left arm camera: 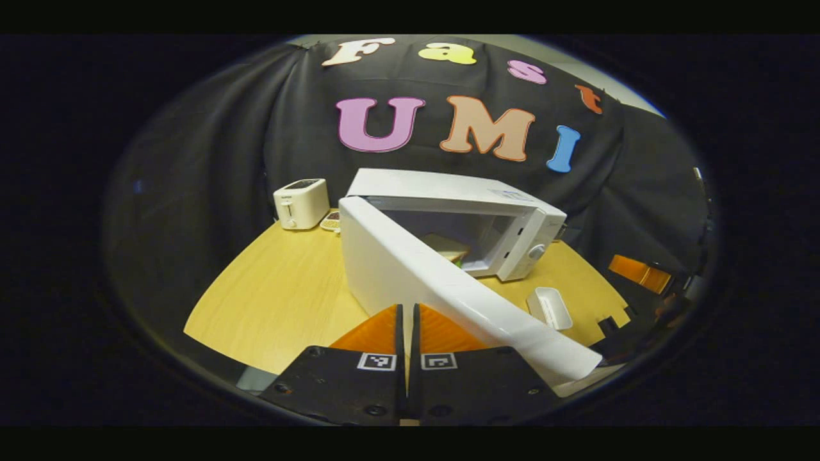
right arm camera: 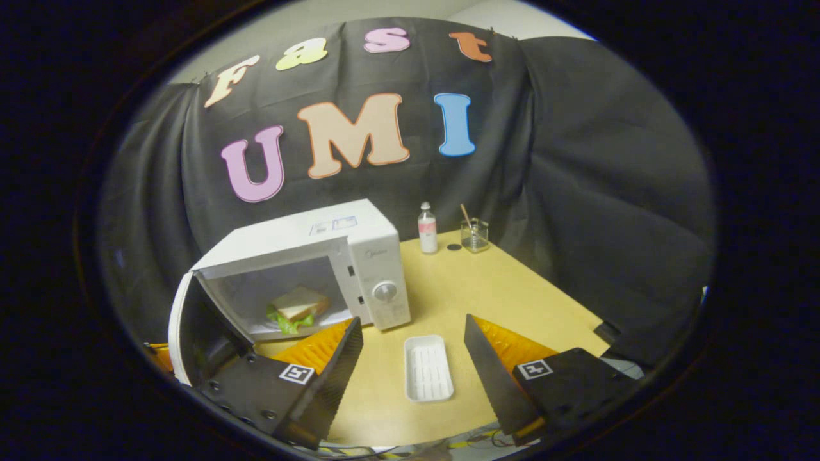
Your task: Open the microwave oven with the left hand, put the food in, and close the microwave oven.
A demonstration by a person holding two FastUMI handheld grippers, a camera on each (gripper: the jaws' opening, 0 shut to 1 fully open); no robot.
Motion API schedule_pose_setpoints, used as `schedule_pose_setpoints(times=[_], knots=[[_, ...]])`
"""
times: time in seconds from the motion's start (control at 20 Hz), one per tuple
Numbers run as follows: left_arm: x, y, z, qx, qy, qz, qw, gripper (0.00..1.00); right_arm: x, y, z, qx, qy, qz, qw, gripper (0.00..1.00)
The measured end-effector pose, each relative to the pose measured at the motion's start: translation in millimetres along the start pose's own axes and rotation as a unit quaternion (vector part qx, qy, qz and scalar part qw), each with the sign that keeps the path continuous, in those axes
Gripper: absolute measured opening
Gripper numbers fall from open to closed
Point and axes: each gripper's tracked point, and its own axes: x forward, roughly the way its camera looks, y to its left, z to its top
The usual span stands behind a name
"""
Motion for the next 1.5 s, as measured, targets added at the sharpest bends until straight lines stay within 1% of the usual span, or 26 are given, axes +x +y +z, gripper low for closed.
schedule_pose_setpoints(times=[0.05,0.1,0.15,0.4,0.45,0.5,0.6,1.05,1.1,1.15,1.2,1.5], knots=[[4.6,-8.6,2.2,-0.003,-0.003,-0.003,1.000,0.00,1.3,-6.3,8.3,-0.004,-0.013,0.002,1.000,0.98],[9.9,-17.8,4.7,-0.006,-0.007,-0.006,1.000,0.02,3.5,-11.7,14.2,-0.007,-0.022,0.005,1.000,0.98],[14.9,-26.5,7.1,-0.008,-0.010,-0.010,1.000,0.00,4.9,-16.3,18.2,-0.011,-0.029,0.007,0.999,0.98],[42.4,-64.1,18.0,-0.008,-0.024,-0.025,0.999,0.00,17.6,-37.2,32.5,-0.015,-0.048,0.014,0.999,0.98],[47.4,-69.9,20.3,-0.007,-0.027,-0.027,0.999,0.00,19.3,-40.2,33.2,-0.016,-0.048,0.015,0.999,1.00],[51.8,-74.5,24.2,-0.004,-0.030,-0.030,0.999,0.00,20.6,-43.1,33.7,-0.018,-0.049,0.015,0.999,0.92],[62.6,-82.9,30.2,0.002,-0.033,-0.033,0.999,0.00,22.2,-46.6,36.3,-0.016,-0.051,0.017,0.998,0.92],[93.2,-114.2,58.1,0.019,-0.052,-0.044,0.997,0.00,31.5,-64.7,43.8,-0.011,-0.059,0.010,0.998,0.92],[94.9,-116.1,60.5,0.021,-0.054,-0.044,0.997,0.00,33.1,-66.7,44.0,-0.010,-0.058,0.010,0.998,0.92],[97.1,-117.8,62.4,0.022,-0.056,-0.043,0.997,0.02,34.4,-68.2,44.3,-0.010,-0.058,0.010,0.998,0.92],[99.4,-119.9,65.8,0.023,-0.059,-0.043,0.997,0.00,34.3,-70.2,43.6,-0.012,-0.058,0.011,0.998,0.92],[115.2,-124.5,80.5,0.021,-0.075,-0.030,0.997,0.00,42.1,-74.7,43.2,-0.013,-0.056,0.018,0.998,0.92]])
